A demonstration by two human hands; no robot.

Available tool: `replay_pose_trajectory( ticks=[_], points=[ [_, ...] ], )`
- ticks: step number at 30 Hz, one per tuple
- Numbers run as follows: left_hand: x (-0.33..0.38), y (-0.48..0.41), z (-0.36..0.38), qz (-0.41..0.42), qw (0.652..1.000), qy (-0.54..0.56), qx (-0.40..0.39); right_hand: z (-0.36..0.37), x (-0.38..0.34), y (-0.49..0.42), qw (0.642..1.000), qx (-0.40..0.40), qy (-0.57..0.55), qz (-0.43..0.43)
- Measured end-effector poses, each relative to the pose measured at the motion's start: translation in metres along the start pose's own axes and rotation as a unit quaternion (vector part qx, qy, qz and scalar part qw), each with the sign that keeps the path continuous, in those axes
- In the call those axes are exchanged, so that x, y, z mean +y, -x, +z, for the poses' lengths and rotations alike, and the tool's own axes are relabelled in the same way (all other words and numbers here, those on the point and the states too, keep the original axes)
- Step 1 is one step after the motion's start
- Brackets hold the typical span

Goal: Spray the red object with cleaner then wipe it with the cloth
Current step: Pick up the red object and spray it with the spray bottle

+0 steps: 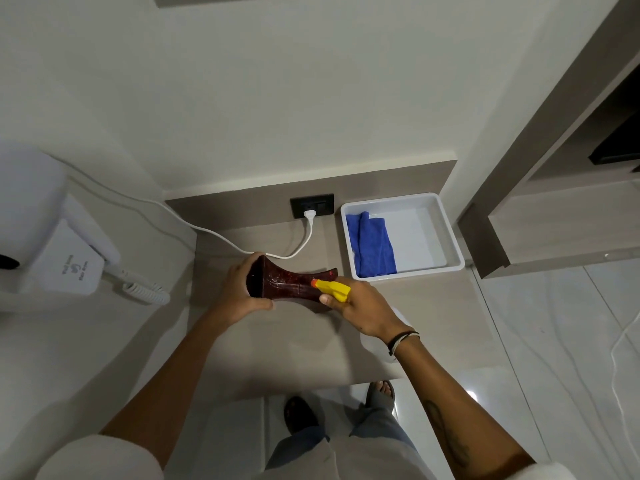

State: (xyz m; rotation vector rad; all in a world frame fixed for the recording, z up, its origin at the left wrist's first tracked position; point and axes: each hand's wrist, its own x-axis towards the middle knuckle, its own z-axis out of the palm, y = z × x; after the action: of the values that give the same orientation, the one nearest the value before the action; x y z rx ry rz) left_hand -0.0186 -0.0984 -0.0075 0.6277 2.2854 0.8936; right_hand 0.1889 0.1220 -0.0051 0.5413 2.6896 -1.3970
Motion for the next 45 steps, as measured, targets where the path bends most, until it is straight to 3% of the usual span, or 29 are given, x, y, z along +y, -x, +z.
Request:
replay_pose_trajectory(
  ticks=[5, 12, 17, 23, 26, 34, 39, 45],
  points=[
    [0.001, 0.003, 0.000, 0.026, 0.999, -0.033, 0.004, 0.002, -0.004, 0.001, 0.999, -0.003, -0.006, -0.034],
    [-0.001, 0.000, -0.005, 0.055, 0.996, -0.076, -0.007, -0.006, 0.018, 0.009, 0.995, 0.016, 0.081, 0.057],
    [0.003, -0.001, -0.008, 0.067, 0.993, -0.096, 0.000, -0.009, 0.018, 0.016, 0.999, 0.025, 0.012, 0.036],
    [0.018, -0.005, -0.006, -0.032, 0.998, 0.020, 0.055, -0.006, -0.002, 0.018, 0.997, 0.038, -0.062, -0.018],
    [0.022, -0.009, -0.005, -0.068, 0.995, 0.060, 0.051, -0.003, -0.016, 0.014, 0.998, 0.026, -0.039, -0.038],
    [0.022, -0.014, -0.003, -0.060, 0.996, 0.059, 0.029, 0.002, -0.016, 0.007, 0.998, 0.034, 0.045, -0.021],
    [0.017, -0.015, -0.001, -0.033, 0.999, -0.018, 0.007, 0.002, -0.007, 0.010, 0.998, 0.035, 0.058, -0.010],
    [0.016, -0.006, 0.000, -0.019, 0.996, -0.082, -0.008, 0.006, -0.013, 0.005, 0.995, 0.071, 0.023, -0.064]
  ],
)
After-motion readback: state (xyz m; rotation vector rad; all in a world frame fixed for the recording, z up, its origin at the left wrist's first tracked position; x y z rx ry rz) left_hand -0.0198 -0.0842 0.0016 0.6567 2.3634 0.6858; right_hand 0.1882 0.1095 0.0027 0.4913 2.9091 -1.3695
